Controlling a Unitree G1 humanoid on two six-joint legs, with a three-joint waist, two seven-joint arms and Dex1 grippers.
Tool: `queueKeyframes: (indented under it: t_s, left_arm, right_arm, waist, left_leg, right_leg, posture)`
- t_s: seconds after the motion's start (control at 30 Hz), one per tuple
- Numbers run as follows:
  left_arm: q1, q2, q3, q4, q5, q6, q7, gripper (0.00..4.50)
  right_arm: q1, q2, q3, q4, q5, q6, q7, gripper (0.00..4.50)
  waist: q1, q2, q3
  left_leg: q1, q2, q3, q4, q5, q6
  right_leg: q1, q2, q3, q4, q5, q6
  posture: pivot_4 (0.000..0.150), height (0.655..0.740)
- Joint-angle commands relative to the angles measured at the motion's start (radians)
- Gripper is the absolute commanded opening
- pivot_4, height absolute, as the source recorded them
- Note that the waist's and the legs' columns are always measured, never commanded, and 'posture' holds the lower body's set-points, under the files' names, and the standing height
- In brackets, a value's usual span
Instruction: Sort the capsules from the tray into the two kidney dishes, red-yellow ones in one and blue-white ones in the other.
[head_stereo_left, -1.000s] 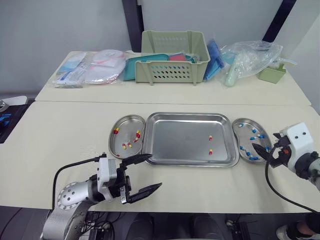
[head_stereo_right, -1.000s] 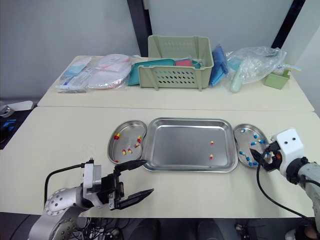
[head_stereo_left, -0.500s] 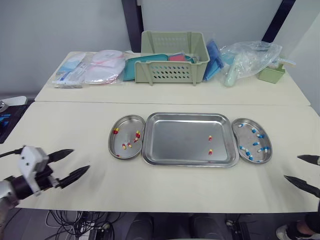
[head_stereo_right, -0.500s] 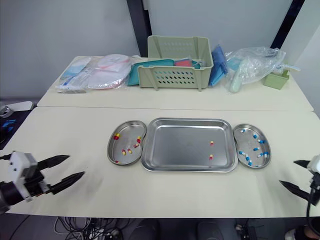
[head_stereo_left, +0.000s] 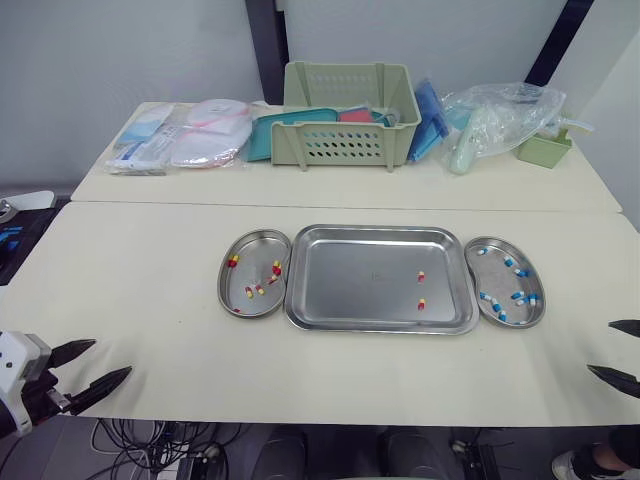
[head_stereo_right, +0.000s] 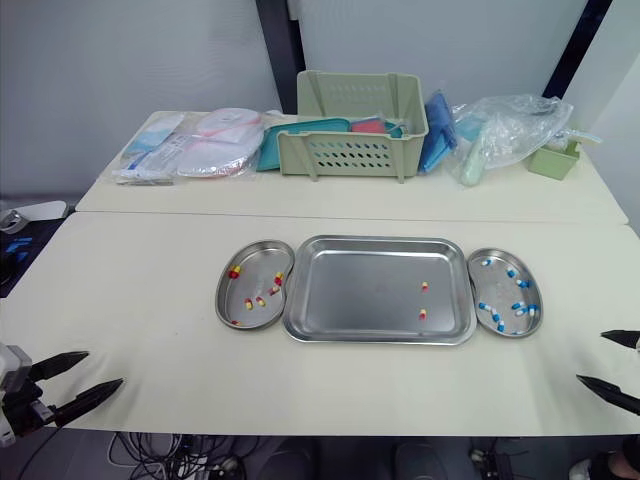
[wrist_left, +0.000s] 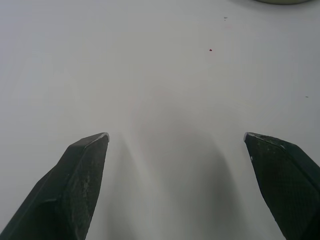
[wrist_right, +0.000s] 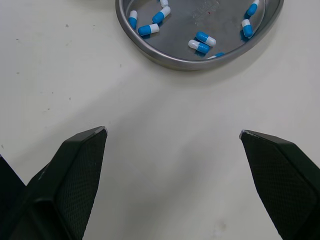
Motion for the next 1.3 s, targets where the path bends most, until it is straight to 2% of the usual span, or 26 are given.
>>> queueKeyframes:
  t_s: [0.03, 0.17, 0.47, 0.67, 0.8, 1.0, 1.07, 1.27, 1.3]
  left_arm:
    - [-0.001, 0.001, 0.029, -0.002, -0.006, -0.018, -0.014, 4.5]
    - [0.016, -0.023, -0.004, -0.084, -0.02, -0.01, -0.038, 4.5]
    - [0.022, -0.091, -0.094, -0.461, -0.096, 0.139, 0.02, 4.5]
    - [0.036, -0.109, -0.101, -0.598, -0.12, 0.228, 0.077, 4.5]
    - [-0.007, -0.105, -0.171, -0.725, -0.117, 0.341, 0.183, 4.5]
    - [-0.294, -0.142, -0.466, -0.821, -0.074, 0.521, 0.341, 4.5]
    - [-0.415, -0.18, -0.583, -0.805, -0.059, 0.546, 0.339, 4.5]
    - [-0.657, -0.263, -0.787, -0.653, 0.004, 0.531, 0.269, 4.5]
    - [-0.693, -0.276, -0.816, -0.626, 0.015, 0.524, 0.248, 4.32]
  right_arm:
    - [0.009, 0.014, -0.031, -0.045, 0.022, -0.009, -0.002, 4.49]
    - [0.056, 0.093, -0.027, -0.172, 0.061, 0.017, -0.027, 4.49]
    - [0.135, 0.347, 0.095, -0.484, 0.132, 0.037, -0.188, 4.49]
    - [0.113, 0.378, 0.147, -0.536, 0.151, 0.062, -0.257, 4.49]
    - [0.107, 0.37, 0.185, -0.54, 0.141, 0.063, -0.269, 4.49]
    - [0.087, 0.367, 0.233, -0.555, 0.137, 0.076, -0.298, 4.49]
    - [0.085, 0.365, 0.25, -0.569, 0.144, 0.09, -0.306, 4.49]
    - [0.096, 0.373, 0.286, -0.613, 0.142, 0.111, -0.34, 4.49]
    - [0.098, 0.375, 0.293, -0.621, 0.141, 0.114, -0.347, 4.5]
  waist:
    - [0.0, 0.0, 0.0]
    - [0.0, 0.0, 0.0]
    - [0.002, 0.0, -0.001]
    - [-0.001, 0.0, -0.001]
    - [0.003, 0.0, -0.001]
    - [0.011, 0.0, -0.002]
    - [0.007, 0.0, -0.002]
    - [0.001, 0.001, -0.002]
    - [0.002, 0.001, -0.002]
  left_leg:
    - [0.0, 0.0, 0.0, 0.0, 0.0, 0.0]
    - [0.0, 0.0, 0.0, 0.0, 0.0, 0.0]
    - [0.0, 0.001, -0.001, 0.0, 0.0, 0.0]
    - [0.0, 0.001, -0.001, 0.0, 0.0, 0.0]
    - [0.0, 0.0, -0.001, 0.001, 0.0, 0.0]
    - [0.0, 0.0, -0.002, 0.002, 0.0, 0.0]
    - [0.0, -0.001, -0.002, 0.002, 0.0, 0.0]
    - [0.0, -0.001, -0.002, 0.002, 0.0, 0.0]
    - [0.0, -0.001, -0.002, 0.002, 0.0, 0.0]
  right_leg:
    - [0.0, 0.0, 0.0, 0.0, 0.0, 0.0]
    - [0.0, 0.0, 0.0, 0.0, 0.0, 0.0]
    - [0.001, 0.0, 0.0, 0.0, 0.0, 0.0]
    - [0.001, 0.0, 0.0, 0.001, 0.0, 0.0]
    - [0.001, 0.0, 0.0, 0.001, 0.0, 0.0]
    - [0.002, 0.0, -0.001, 0.001, 0.0, 0.0]
    - [0.002, 0.0, -0.001, 0.001, 0.0, 0.0]
    - [0.001, 0.001, -0.001, 0.002, 0.0, 0.0]
    - [0.001, 0.001, -0.001, 0.002, 0.0, 0.0]
  posture:
    - [0.15, 0.74]
    - [0.15, 0.74]
    - [0.15, 0.74]
    - [0.15, 0.74]
    - [0.15, 0.74]
    - [0.15, 0.74]
    - [0.15, 0.74]
    - [0.15, 0.74]
    - [0.15, 0.74]
